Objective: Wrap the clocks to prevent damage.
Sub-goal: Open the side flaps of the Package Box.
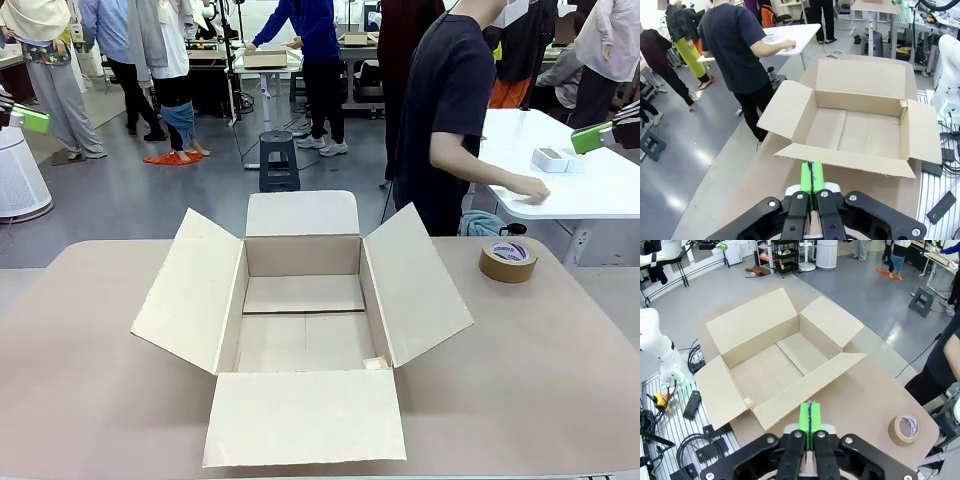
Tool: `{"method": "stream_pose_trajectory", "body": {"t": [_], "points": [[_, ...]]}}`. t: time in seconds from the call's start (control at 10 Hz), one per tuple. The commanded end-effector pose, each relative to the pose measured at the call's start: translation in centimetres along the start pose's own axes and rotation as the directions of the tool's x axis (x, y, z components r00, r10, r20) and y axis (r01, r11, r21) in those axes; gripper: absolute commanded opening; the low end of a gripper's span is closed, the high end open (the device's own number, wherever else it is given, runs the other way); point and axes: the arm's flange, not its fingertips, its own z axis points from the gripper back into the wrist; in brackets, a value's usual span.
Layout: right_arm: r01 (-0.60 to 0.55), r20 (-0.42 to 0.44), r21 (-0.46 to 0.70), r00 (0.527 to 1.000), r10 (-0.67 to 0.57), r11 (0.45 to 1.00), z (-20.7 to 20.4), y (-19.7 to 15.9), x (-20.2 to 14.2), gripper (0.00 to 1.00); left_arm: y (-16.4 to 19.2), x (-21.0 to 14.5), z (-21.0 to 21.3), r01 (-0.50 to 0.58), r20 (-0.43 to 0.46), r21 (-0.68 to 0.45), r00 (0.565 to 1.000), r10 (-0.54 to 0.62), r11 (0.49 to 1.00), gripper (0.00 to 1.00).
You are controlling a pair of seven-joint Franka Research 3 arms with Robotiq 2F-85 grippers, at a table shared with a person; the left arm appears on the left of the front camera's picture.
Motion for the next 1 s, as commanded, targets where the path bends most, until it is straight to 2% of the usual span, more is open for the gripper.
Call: {"method": "stream_pose_trajectory", "body": {"t": [0.0,0.1,0.2,0.3,0.4,0.5,0.7,0.8,0.9], "points": [[0.054,0.002,0.014,0.999,-0.054,0.998,0.0,0.3,0.4,0.00,0.5,-0.1,0.4,-0.025,-0.022,0.016,0.999,0.025,1.000,0.00],[0.194,-0.002,0.000,0.981,-0.194,0.981,-0.4,0.6,1.3,0.00,0.4,0.4,0.1,-0.093,-0.052,0.037,0.994,0.095,0.995,0.00],[0.300,-0.044,-0.013,0.953,-0.300,0.954,-1.4,1.7,2.9,0.00,-0.4,1.9,-0.7,-0.165,-0.120,0.103,0.977,0.177,0.981,0.00],[0.340,-0.114,-0.020,0.934,-0.340,0.940,-2.6,3.6,5.0,0.00,-1.5,3.8,-1.4,-0.200,-0.147,0.095,0.966,0.212,0.975,0.00],[0.360,-0.146,-0.058,0.920,-0.365,0.931,-4.3,5.9,7.7,0.00,-3.2,6.0,-3.2,-0.230,-0.241,0.156,0.934,0.263,0.961,0.00],[0.391,-0.187,-0.098,0.896,-0.403,0.915,-6.5,7.8,9.7,0.00,-4.8,7.7,-5.3,-0.258,-0.339,0.206,0.886,0.317,0.944,0.00],[0.457,-0.256,-0.210,0.828,-0.499,0.864,-11.8,10.6,12.6,0.00,-7.4,9.7,-11.0,-0.314,-0.496,0.314,0.751,0.436,0.896,0.00],[0.484,-0.282,-0.302,0.777,-0.562,0.821,-14.7,11.5,13.0,0.00,-8.5,9.9,-14.5,-0.325,-0.514,0.424,0.682,0.520,0.845,0.00],[0.486,-0.297,-0.377,0.743,-0.600,0.789,-16.6,11.4,12.9,0.00,-8.9,9.6,-17.0,-0.348,-0.498,0.484,0.645,0.579,0.803,0.00]]}}
